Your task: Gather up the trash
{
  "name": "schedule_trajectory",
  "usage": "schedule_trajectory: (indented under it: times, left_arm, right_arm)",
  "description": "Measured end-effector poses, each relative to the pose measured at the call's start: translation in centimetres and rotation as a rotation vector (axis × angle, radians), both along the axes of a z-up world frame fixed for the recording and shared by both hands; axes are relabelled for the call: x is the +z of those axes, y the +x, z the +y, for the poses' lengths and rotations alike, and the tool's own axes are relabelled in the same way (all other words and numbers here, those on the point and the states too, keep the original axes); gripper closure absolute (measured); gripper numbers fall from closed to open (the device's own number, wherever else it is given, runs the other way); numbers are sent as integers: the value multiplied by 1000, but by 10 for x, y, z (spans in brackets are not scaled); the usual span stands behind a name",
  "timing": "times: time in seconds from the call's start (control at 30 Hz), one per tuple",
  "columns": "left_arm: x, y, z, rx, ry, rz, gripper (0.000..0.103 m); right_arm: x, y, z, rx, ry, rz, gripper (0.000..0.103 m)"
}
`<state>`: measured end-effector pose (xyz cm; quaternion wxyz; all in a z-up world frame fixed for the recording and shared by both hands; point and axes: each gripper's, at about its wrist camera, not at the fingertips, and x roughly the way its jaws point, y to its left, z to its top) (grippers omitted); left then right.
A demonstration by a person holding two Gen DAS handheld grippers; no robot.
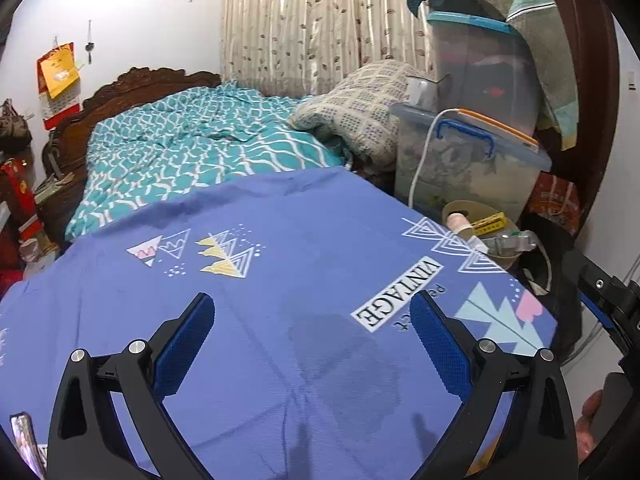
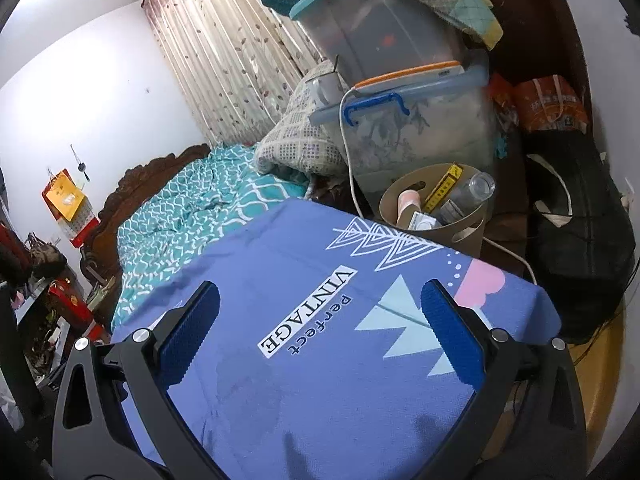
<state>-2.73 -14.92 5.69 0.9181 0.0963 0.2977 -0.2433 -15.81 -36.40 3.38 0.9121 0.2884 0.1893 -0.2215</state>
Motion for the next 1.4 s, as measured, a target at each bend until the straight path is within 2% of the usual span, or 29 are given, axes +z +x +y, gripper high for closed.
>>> schedule_trajectory:
  times: [0.47, 0.83, 1.4]
  left_arm:
    - [2, -5, -2, 20, 35, -54, 9]
    - [5, -10, -6, 22, 52, -80, 9]
    - [19, -23, 0, 34, 49, -137, 9]
  right_arm:
    - [0, 3, 0, 40, 45, -3, 3]
    - [13, -1, 6, 43, -9, -31, 3]
    - [17, -5, 13, 44, -31, -48, 3]
